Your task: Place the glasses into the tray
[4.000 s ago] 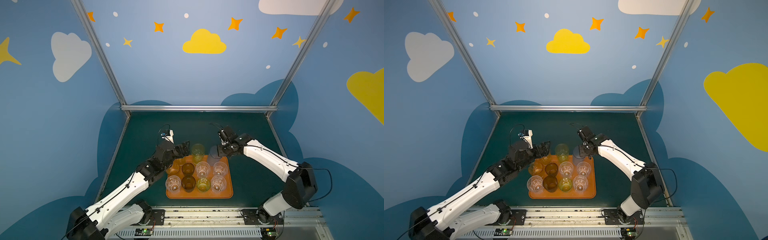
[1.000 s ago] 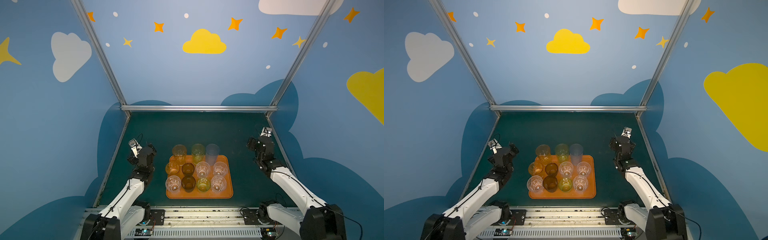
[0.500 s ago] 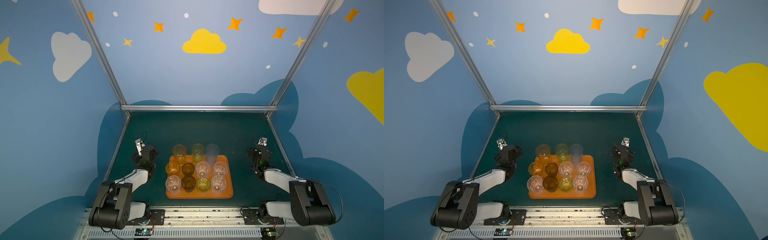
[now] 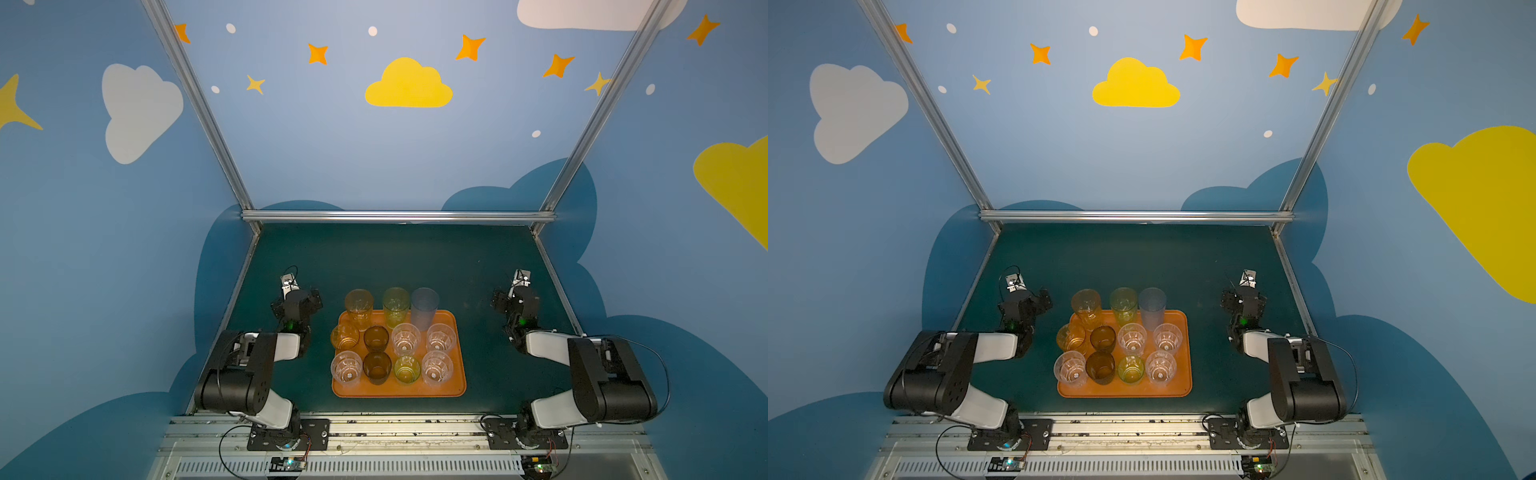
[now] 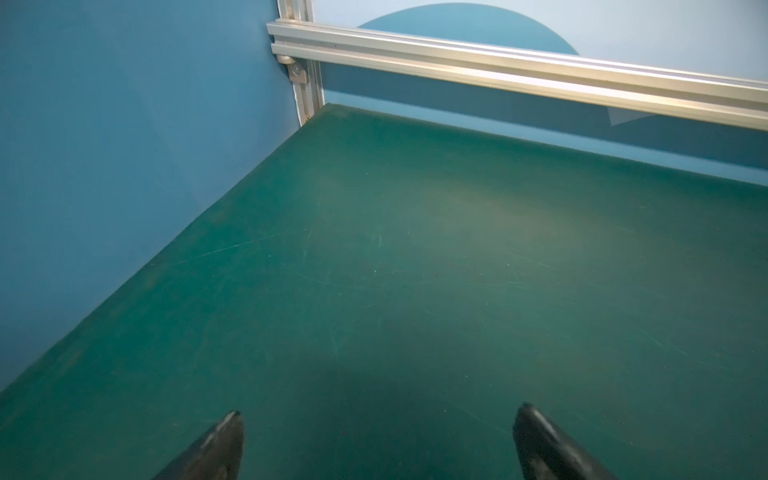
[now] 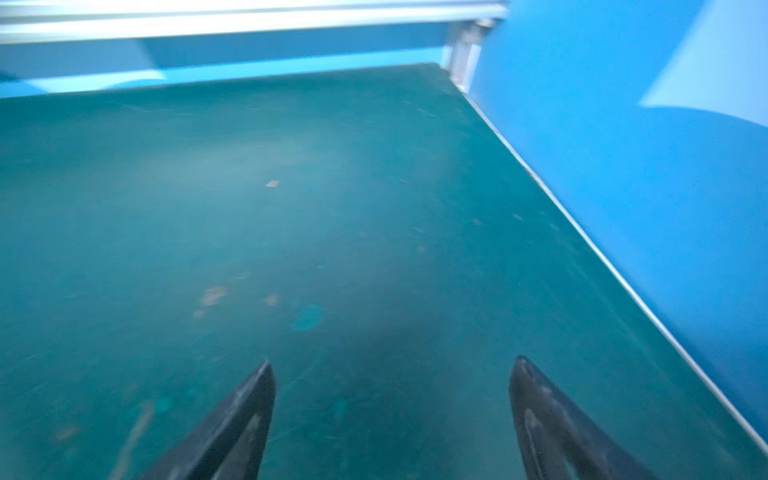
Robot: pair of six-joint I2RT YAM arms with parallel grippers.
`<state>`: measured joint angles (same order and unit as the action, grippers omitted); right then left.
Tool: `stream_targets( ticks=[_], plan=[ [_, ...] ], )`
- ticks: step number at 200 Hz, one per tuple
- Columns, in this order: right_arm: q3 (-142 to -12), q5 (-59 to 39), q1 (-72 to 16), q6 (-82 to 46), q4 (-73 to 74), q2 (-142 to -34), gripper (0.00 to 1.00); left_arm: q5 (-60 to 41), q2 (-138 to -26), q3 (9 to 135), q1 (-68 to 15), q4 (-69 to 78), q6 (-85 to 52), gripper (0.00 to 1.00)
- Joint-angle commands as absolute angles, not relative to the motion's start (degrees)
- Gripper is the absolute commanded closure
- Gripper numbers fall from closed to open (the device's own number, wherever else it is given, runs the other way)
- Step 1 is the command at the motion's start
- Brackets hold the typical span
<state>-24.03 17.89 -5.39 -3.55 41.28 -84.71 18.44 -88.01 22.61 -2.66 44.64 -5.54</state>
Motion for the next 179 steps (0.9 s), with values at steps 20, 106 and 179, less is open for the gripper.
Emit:
stream_targets(
  ticks=[20,106,179],
  plan=[
    [-21.71,10.65,-5.16,-0.68,48.36,-86.73,0.13,15.79,-87.42,23.2,-1.58,44.67,-5.36,0.0],
    [-21.81,9.78,-4.55,-1.19,49.24,-87.31,0.13,15.73,-87.34,23.15,-1.66,44.74,-5.28,0.0],
    [-21.8,9.67,-4.48,-1.15,48.97,-87.19,0.13,15.73,-87.36,23.05,-1.6,44.74,-5.33,0.0]
  ],
)
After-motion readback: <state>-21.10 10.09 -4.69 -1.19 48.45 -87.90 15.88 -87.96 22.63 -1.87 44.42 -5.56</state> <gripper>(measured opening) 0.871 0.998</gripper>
